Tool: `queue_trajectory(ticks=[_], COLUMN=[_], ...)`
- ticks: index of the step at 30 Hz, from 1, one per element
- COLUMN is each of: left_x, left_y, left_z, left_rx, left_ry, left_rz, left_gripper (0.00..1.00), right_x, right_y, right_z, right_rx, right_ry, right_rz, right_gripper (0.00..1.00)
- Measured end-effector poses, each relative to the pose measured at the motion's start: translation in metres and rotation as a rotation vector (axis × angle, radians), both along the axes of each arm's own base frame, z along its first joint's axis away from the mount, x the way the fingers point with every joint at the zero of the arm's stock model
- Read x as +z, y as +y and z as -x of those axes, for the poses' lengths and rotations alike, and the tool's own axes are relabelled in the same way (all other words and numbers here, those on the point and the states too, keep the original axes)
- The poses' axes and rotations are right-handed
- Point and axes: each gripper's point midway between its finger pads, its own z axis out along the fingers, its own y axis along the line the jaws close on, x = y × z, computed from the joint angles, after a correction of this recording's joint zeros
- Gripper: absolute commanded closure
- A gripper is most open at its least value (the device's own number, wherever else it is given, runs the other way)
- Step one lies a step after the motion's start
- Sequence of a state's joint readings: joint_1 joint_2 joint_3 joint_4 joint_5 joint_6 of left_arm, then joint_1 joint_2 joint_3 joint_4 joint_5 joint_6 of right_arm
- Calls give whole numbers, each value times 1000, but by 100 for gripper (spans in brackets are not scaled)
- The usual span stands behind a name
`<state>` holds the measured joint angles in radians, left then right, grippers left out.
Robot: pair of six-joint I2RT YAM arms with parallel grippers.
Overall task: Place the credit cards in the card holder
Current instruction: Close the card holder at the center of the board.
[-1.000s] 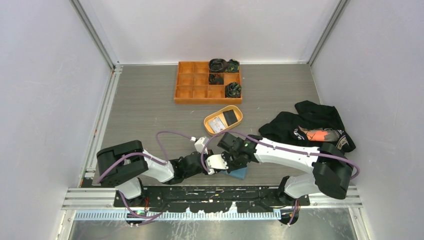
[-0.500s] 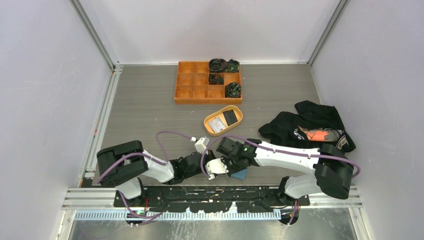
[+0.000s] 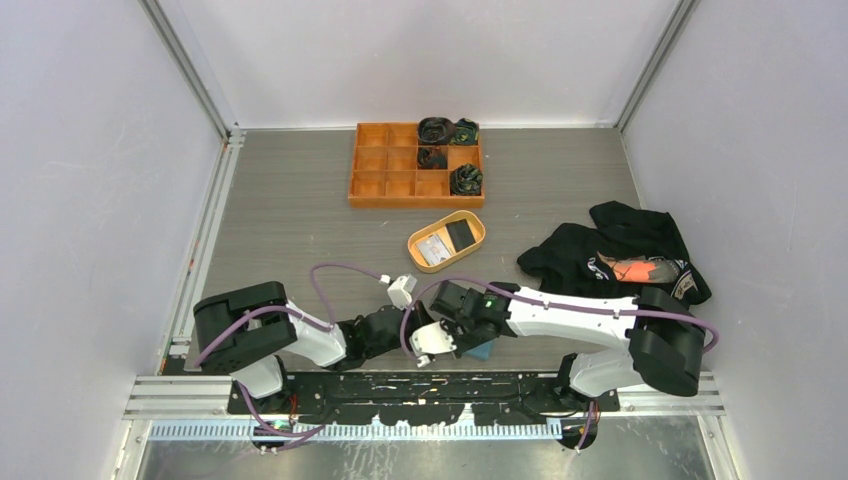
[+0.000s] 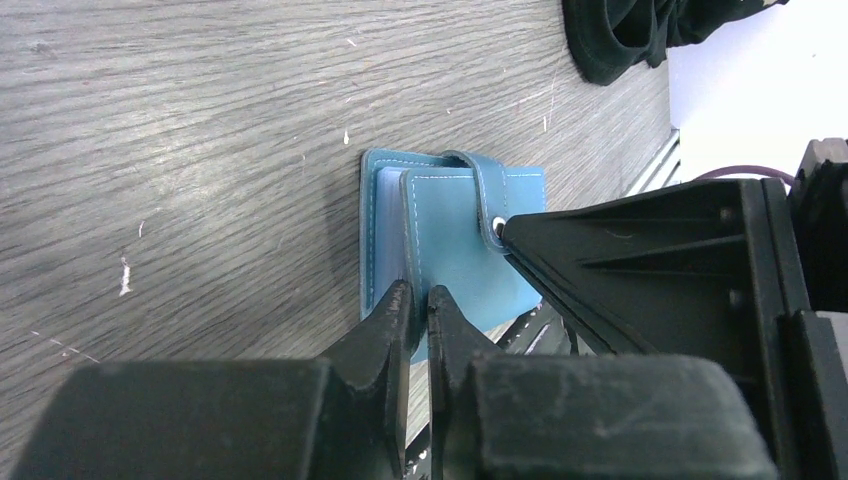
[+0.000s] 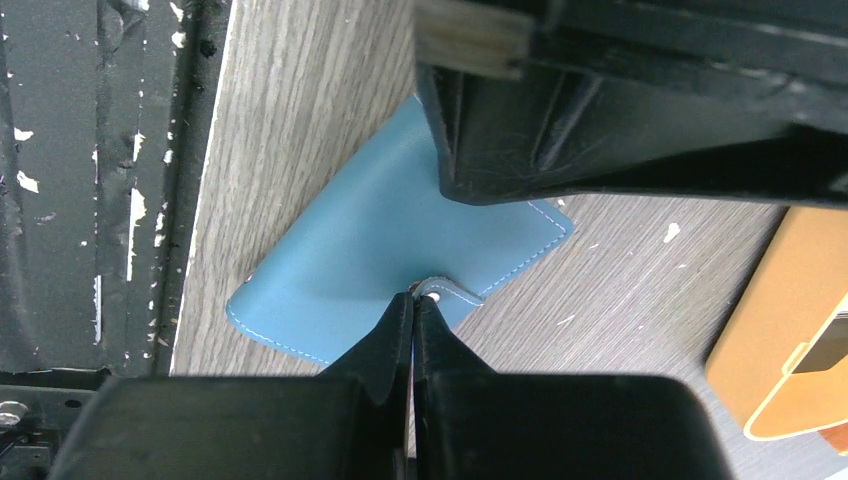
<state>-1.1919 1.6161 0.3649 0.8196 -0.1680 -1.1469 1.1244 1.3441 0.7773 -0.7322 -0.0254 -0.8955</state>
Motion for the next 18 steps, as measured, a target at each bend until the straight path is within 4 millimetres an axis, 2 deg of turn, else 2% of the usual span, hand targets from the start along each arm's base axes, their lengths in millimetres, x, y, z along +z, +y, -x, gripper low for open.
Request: queue_trajectory(ticks=[9,13,14,15,17,18], left_x=[1,2,2,3,6,9], left_y=[0,1,2,3,5,7], left_z=[0,0,1,1,1,1], left_rx=[-1,-1,-1,-1,-2,-1], left_ry=[-6,-10,-11,-14,-24,-33], left_rz=[10,17,21,25,31,33], left_gripper=[99,94,92,90,83,79], right_x=[-3,-3,-3,-3,-2,-2], right_y=[-3,-3,-2,-2,-2,-2], right_z=[4,4,4,4,3,4], right_rx=[56,55,53,48,25,-1], right_ry=[-49,-53,-54,-53,-49,-35], right_rz=[25,29,27,26,19,11], right_gripper=[99,99,96,88,71,58])
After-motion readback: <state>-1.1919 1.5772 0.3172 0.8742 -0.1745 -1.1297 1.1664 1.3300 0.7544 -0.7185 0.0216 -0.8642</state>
